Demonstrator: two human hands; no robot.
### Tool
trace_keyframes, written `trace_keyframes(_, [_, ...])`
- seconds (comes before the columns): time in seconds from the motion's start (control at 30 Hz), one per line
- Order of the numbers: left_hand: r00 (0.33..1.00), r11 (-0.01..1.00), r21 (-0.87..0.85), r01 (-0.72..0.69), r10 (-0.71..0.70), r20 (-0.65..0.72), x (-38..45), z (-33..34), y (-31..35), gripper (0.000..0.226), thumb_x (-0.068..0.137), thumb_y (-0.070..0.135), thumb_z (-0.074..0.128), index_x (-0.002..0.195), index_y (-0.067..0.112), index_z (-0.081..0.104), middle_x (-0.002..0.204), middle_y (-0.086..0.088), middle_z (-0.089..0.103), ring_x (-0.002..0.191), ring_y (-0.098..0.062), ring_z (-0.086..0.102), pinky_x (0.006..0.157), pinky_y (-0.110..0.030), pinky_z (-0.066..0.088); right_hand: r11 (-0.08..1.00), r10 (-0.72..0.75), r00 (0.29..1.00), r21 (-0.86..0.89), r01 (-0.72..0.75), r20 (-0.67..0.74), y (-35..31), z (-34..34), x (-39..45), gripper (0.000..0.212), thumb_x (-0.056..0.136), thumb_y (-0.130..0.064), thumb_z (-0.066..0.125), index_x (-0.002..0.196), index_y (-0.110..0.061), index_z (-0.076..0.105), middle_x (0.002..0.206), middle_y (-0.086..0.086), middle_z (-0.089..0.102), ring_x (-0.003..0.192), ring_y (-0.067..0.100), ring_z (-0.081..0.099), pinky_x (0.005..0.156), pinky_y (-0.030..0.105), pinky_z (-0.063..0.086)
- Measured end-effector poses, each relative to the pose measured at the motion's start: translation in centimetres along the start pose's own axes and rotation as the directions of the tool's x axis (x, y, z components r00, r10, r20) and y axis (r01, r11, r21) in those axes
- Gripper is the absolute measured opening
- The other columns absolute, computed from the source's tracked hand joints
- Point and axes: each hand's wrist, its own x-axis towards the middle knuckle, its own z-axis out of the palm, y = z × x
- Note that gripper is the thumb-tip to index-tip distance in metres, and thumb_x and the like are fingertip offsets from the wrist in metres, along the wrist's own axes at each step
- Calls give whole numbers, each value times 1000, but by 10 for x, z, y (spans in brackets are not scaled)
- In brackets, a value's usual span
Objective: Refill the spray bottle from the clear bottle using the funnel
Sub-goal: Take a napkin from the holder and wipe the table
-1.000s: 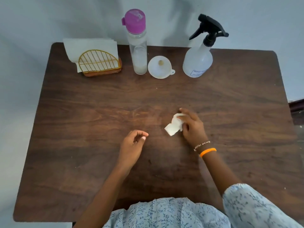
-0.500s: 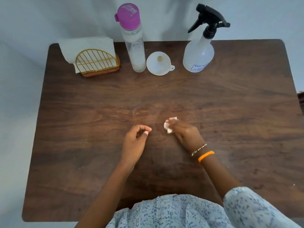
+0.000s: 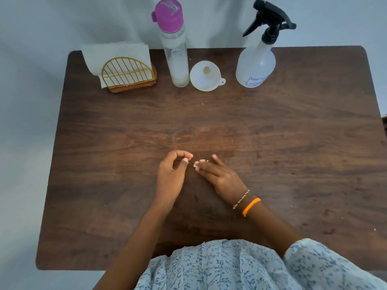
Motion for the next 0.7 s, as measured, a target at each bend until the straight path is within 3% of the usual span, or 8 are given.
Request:
trace_keyframes(0.1, [999,999,12,32,-32,20,0,2,-1,22,90,7,53,81,24,64,90,9,65,88,-2,57,78,-11,41,980,157,987,-124,-158,-18,41,-18,3,42,88,1,33,123,-3,56,131,14,56,119,27,55,110,43,23])
trace_keyframes(0.23, [999,999,2,51,-51,14,3,6,1,22,91,10,53,81,27,64,96,8,65,95,-5,58,79,-15,40,852,495,865,-149,-502,-84,40,-21,37,65,69,6,23,130,5,47,138,20,46,123,33,49,107,46,22])
trace_keyframes(0.3, [999,998,-28,53,-54,-6,8,6,4,22,90,9,53,81,25,64,94,8,65,91,-3,58,78,-16,39,909,397,917,-130,-396,-21,19,-10,38,66,66,7,24,128,5,48,135,20,49,121,35,52,104,47,30])
trace_keyframes(0.43, [998,996,-79,41,-45,-47,17,-3,3,21,90,7,52,82,22,65,90,8,65,84,-1,56,79,-16,41,998,-60,987,38,55,150,11,-9,-9,38,87,0,40,118,-7,61,126,8,61,118,21,55,108,40,34])
trace_keyframes(0.5, [996,993,-101,66,-72,-60,19,-9,-1,23,90,6,52,81,24,64,88,9,64,82,-1,55,78,-16,41,997,-69,993,27,67,91,30,-22,-22,33,97,-14,36,113,-11,65,118,6,66,111,21,60,109,32,31])
trace_keyframes(0.57, [993,989,-117,90,-98,-70,19,-13,-7,27,90,6,52,78,28,64,86,10,63,81,-1,55,78,-18,42,994,97,994,-50,-100,-58,54,-33,-15,33,96,-18,38,106,-12,69,108,8,70,102,26,65,107,27,31])
trace_keyframes(0.63, [990,986,-131,104,-115,-78,19,-16,-10,30,90,7,52,76,31,64,85,9,63,82,-3,55,79,-20,43,938,336,915,-14,-347,-224,63,-34,6,32,89,-8,41,96,-10,73,99,11,72,92,31,69,103,27,33])
trace_keyframes(0.7, [989,985,-134,107,-119,-90,18,-19,-11,30,89,6,52,76,31,64,86,9,64,83,-3,56,80,-21,44,900,424,850,40,-434,-313,53,-22,27,32,84,-4,42,89,-6,74,91,11,73,83,28,70,101,31,35])
